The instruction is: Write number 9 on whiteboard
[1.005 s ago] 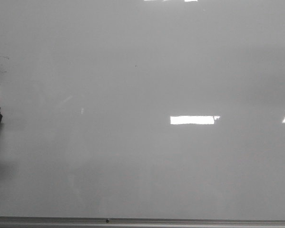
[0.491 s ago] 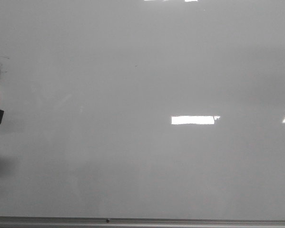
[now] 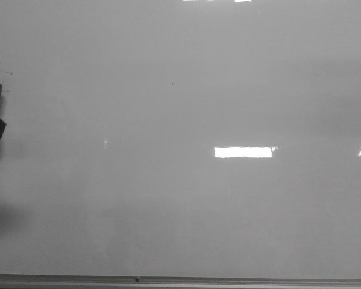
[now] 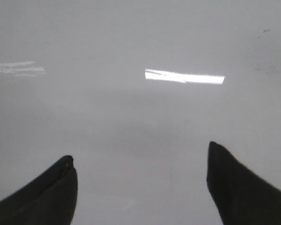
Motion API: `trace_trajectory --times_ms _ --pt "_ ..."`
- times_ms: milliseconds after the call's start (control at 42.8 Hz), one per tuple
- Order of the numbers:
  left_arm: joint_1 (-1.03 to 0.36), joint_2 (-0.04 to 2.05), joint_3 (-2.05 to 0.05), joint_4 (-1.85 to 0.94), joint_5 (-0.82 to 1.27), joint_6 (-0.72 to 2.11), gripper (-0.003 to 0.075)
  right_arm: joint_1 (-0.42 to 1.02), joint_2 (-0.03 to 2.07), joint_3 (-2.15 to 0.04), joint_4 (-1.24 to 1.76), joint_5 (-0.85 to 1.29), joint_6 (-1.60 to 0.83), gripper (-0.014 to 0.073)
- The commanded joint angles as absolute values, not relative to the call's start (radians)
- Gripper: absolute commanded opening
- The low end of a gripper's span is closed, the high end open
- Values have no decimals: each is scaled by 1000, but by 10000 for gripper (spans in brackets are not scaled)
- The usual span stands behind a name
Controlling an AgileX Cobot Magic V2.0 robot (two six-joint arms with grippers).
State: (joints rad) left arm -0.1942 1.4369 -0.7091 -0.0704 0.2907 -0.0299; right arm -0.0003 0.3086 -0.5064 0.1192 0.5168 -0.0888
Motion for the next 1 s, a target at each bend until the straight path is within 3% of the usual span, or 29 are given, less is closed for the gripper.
trace_trajectory --times_ms 0,234,584,771,981 --pt "-249 1357 -826 -76 469 31 1 -6 382 -592 129 541 -99 591" --pt "-405 1258 -977 -186 688 236 1 10 583 -744 262 716 -257 591" --pt "-481 1220 -1044 -735 1163 946 1 173 895 -1016 755 1080 -775 591" --pt "-481 1220 -1045 -822 1258 1030 1 271 1067 -1102 978 1190 -926 592" --pt "-481 1220 -1045 -823 1258 1037 1 386 1218 -1204 1048 1162 -978 592"
